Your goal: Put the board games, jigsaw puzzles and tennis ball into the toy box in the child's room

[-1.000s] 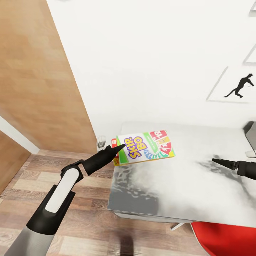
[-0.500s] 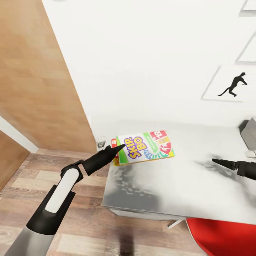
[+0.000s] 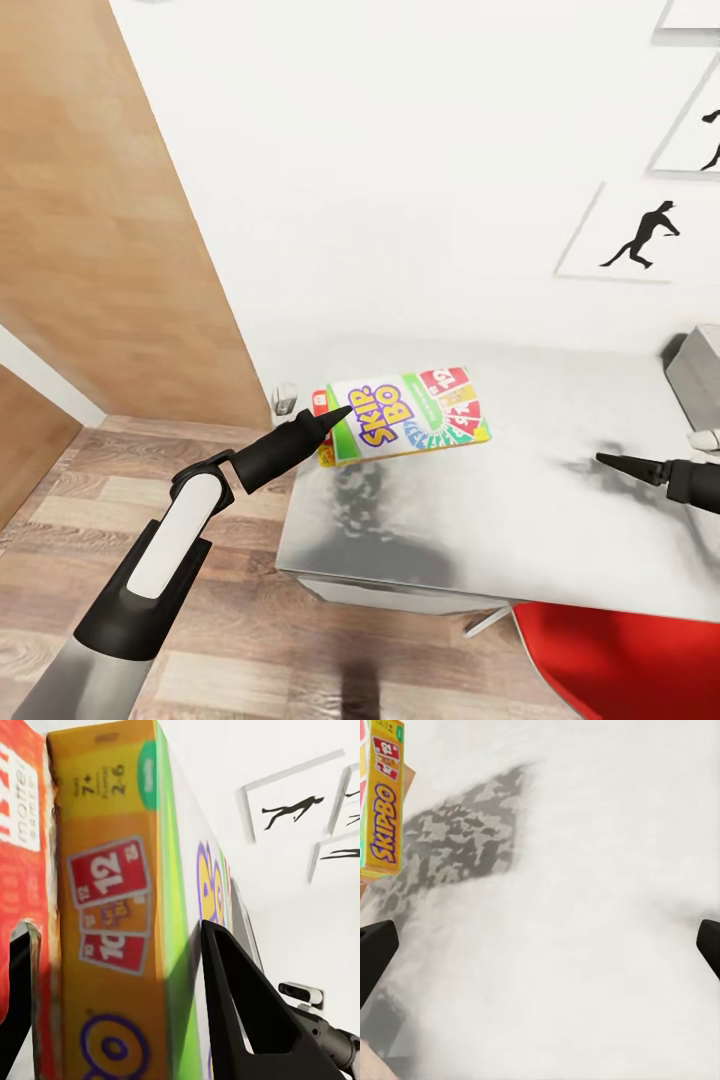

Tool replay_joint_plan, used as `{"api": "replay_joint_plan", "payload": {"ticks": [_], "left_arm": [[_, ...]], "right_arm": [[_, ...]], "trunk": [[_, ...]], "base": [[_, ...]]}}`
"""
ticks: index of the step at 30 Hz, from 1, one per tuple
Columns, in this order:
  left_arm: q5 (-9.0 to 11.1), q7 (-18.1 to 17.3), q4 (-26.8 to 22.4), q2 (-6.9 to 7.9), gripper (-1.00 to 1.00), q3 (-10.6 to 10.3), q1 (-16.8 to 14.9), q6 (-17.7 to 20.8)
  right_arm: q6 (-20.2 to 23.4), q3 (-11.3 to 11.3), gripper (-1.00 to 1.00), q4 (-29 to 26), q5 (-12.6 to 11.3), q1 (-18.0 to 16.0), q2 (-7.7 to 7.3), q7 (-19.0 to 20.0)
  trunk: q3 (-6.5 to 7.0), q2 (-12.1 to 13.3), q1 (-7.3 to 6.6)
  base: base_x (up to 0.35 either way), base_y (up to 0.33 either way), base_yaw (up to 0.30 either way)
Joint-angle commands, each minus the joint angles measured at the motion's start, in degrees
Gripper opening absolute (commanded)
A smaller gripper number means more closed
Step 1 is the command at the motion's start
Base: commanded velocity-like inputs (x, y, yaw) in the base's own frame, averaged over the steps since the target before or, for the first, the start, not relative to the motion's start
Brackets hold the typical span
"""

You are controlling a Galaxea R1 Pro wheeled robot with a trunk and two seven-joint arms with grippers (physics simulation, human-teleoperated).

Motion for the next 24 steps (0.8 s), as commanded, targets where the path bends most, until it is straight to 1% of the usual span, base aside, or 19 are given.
{"api": "replay_joint_plan", "payload": {"ticks": [1,5,9,12,17,20,21,24], "left_arm": [[0.09,-0.08,0.04,0.04,-1.00,-0.02,-0.04,0.13],[0.08,-0.09,0.17,0.05,-1.00,-0.01,-0.04,0.15],[0.08,-0.03,0.37,0.10,-1.00,0.01,-0.04,0.22],[0.03,0.06,0.53,0.12,-1.00,0.05,-0.05,0.42],[-0.07,0.13,1.31,0.09,-1.00,0.02,-0.18,0.72],[-0.13,0.03,3.55,0.03,-1.00,-0.14,-0.45,0.91],[-0.13,0.03,3.55,0.03,-1.00,-0.14,-0.45,0.91],[-0.16,-0.41,6.21,-0.08,-1.00,-0.49,-0.80,0.99]], "right_arm": [[0.31,-0.05,1.00,0.00,0.10,-0.02,-0.01,0.23],[0.34,-0.05,1.00,0.00,0.10,0.03,0.02,0.39],[0.35,0.01,1.00,0.00,0.08,0.08,0.05,1.46],[0.37,0.08,1.00,0.00,0.09,0.13,0.10,3.55],[0.80,0.30,1.00,0.00,0.09,0.15,0.19,5.20],[2.02,0.51,1.00,0.00,0.06,0.17,0.25,6.09],[2.02,0.51,1.00,0.00,0.06,0.17,0.25,6.09],[3.60,0.68,1.00,0.00,-0.21,0.10,0.28,6.63]], "trunk": [[-0.04,-0.03,0.00],[-0.04,-0.03,0.00],[-0.04,-0.03,0.00],[-0.04,-0.03,0.00],[-0.04,-0.03,0.00],[-0.04,-0.03,0.00],[-0.04,-0.03,0.00],[-0.04,-0.03,0.00]], "base": [[-0.007,-0.011,0.000],[-0.004,-0.007,0.000],[-0.002,-0.003,0.000],[-0.001,-0.002,0.000],[0.000,-0.001,0.000],[0.000,0.000,0.000],[0.000,0.000,0.000],[0.000,0.000,0.000]]}}
